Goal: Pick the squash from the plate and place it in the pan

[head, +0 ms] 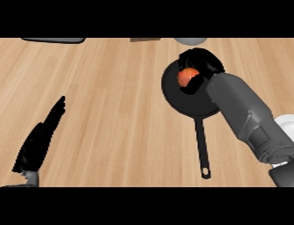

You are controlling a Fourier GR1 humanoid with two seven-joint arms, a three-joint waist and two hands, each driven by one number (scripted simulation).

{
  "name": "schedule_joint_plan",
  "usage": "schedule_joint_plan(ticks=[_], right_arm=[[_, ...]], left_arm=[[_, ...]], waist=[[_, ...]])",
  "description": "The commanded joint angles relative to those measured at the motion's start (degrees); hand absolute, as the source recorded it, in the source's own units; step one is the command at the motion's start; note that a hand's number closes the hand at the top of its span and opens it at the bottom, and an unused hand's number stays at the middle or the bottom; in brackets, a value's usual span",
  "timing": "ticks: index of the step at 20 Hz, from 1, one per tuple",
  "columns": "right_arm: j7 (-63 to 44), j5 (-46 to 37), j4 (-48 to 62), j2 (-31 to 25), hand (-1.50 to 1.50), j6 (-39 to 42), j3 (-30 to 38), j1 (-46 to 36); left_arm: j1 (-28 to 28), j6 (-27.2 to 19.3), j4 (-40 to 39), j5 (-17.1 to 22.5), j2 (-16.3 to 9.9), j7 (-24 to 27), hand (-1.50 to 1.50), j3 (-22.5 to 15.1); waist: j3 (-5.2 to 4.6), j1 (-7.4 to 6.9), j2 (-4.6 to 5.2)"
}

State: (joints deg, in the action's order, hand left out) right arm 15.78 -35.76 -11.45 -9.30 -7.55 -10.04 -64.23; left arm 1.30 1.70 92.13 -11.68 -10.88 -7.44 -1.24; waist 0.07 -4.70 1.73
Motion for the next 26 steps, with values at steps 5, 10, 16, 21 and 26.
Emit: schedule_joint_plan(ticks=[5, 10, 16, 21, 26], right_arm=[[-5.7, 9.0, 6.7, 5.4, -1.5, 9.0, 9.1, -0.7], [0.8, 14.9, 2.8, 6.6, -1.5, 2.3, 15.4, 0.6], [4.0, 21.9, 0.7, 1.9, -1.5, -0.6, 23.4, -0.2], [5.4, 25.8, 1.3, -1.9, -1.5, -4.6, 28.3, 2.2], [8.0, 28.6, 1.5, -10.9, -1.5, 2.2, 31.8, 4.8]], left_arm=[[-1.3, -0.7, 0.3, -1.1, 1.1, -0.4, 0.0, -1.2], [-2.6, -0.2, -0.8, -0.3, 0.1, -0.9, 0.0, 0.5], [2.1, -1.1, 0.4, -1.8, 1.8, 0.8, 0.0, -1.9], [-1.9, 0.1, -0.7, -0.1, 0.3, -1.1, 0.0, 0.7], [0.0, -0.1, -0.7, 0.0, 0.1, 1.2, 0.0, 1.2]], waist=[[0.07, -0.61, 0.53], [0.12, -0.11, 0.56], [0.1, -0.14, 0.17], [0.1, 0.68, 0.28], [0.13, 0.87, 0.16]])
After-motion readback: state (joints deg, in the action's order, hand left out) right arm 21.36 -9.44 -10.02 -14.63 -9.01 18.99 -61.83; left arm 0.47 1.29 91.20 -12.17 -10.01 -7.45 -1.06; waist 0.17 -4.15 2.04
